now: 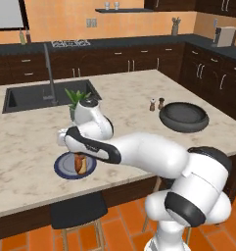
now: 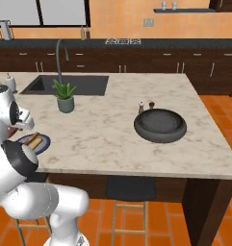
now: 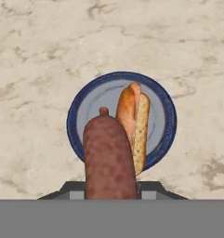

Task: Place one bun and one sausage from the bowl on each plate.

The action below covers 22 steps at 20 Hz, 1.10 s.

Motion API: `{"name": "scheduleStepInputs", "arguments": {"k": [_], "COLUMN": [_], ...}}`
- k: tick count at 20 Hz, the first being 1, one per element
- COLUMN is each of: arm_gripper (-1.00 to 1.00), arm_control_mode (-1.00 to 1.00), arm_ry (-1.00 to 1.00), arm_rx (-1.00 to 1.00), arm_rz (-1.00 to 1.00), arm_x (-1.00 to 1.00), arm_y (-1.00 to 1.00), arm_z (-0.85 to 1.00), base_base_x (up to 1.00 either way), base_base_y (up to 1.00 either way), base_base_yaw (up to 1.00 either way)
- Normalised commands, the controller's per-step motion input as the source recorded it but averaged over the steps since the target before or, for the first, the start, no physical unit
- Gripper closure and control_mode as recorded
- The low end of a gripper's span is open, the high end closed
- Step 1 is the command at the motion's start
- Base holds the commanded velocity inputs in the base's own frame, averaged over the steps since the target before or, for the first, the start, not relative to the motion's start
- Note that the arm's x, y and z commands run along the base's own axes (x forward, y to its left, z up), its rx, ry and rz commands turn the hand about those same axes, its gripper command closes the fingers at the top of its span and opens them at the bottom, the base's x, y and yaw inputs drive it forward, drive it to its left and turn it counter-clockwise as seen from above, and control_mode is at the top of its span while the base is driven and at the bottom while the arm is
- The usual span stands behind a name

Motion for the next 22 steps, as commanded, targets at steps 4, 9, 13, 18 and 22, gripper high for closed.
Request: {"name": "scheduleStepInputs", "arguments": {"k": [4,9,13,18,22], "arm_gripper": [1.00,1.00,-1.00,-1.00,-1.00], "arm_control_mode": [-1.00,-1.00,-1.00,-1.00,-1.00], "arm_ry": [0.05,0.07,0.00,0.01,-0.02], "arm_rx": [-0.06,-0.10,-0.07,0.00,0.02], "arm_rz": [0.00,0.00,-0.06,-0.01,0.00], "arm_x": [0.41,0.39,0.38,0.06,0.00], "arm_y": [0.58,0.25,0.04,0.00,-0.07], "arm_z": [-0.63,-0.73,-0.35,0.00,0.10], "base_base_x": [0.00,0.00,0.00,0.00,0.00], "base_base_y": [0.00,0.00,0.00,0.00,0.00], "base_base_yaw": [0.00,0.00,0.00,0.00,0.00]}}
